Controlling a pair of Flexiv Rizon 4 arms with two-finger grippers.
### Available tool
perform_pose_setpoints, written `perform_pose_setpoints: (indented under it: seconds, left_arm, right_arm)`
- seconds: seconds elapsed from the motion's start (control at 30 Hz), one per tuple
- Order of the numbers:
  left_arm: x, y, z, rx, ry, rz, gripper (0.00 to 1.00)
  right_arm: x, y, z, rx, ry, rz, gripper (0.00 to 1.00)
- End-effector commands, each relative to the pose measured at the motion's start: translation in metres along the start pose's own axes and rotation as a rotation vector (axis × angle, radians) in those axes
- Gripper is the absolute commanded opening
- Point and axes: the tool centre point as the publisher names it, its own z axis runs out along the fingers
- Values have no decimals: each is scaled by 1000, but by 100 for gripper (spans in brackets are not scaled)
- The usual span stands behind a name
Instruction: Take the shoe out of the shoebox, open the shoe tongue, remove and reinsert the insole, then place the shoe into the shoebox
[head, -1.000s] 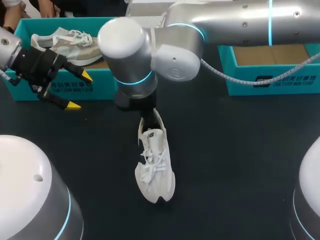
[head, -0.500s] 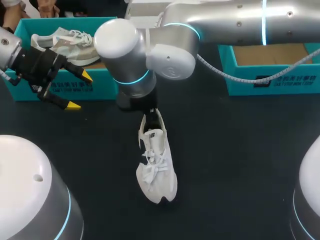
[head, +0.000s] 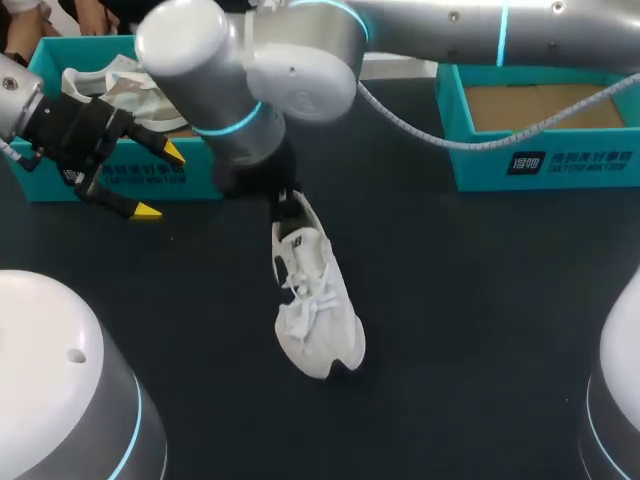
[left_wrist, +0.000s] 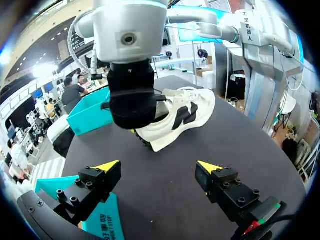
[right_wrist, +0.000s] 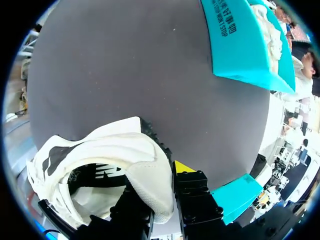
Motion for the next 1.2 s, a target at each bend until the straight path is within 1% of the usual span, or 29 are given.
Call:
perform_pose_setpoints:
  seconds: [0.03,0.07,0.17,0.33,0.4,0.47,1.1,1.2]
  left_arm:
    - [0,0,0,-3,1,0,100]
    - [0,0,0,-3,1,0,100]
    - [0,0,0,-3,1,0,100]
    - [0,0,0,-3,1,0,100]
    - [0,0,0,-3,1,0,100]
    - [0,0,0,-3,1,0,100]
    - [0,0,0,-3,1,0,100]
    - [0,0,0,-3,1,0,100]
  right_arm:
    - [-9,-21,-63,-90,-28,-15,0]
    - [-12,-21,-73,-111,-37,-21,0]
    - [-18,-22,-99,-136,-69,-32,0]
    - [-30,-31,-140,-184,-129,-27,0]
    - [-35,-36,-153,-181,-154,-30,0]
    - [-37,-39,-162,-165,-170,1,0]
    - [-37,-39,-162,-165,-170,1,0]
    - [-44,-55,-154,-133,-124,32,0]
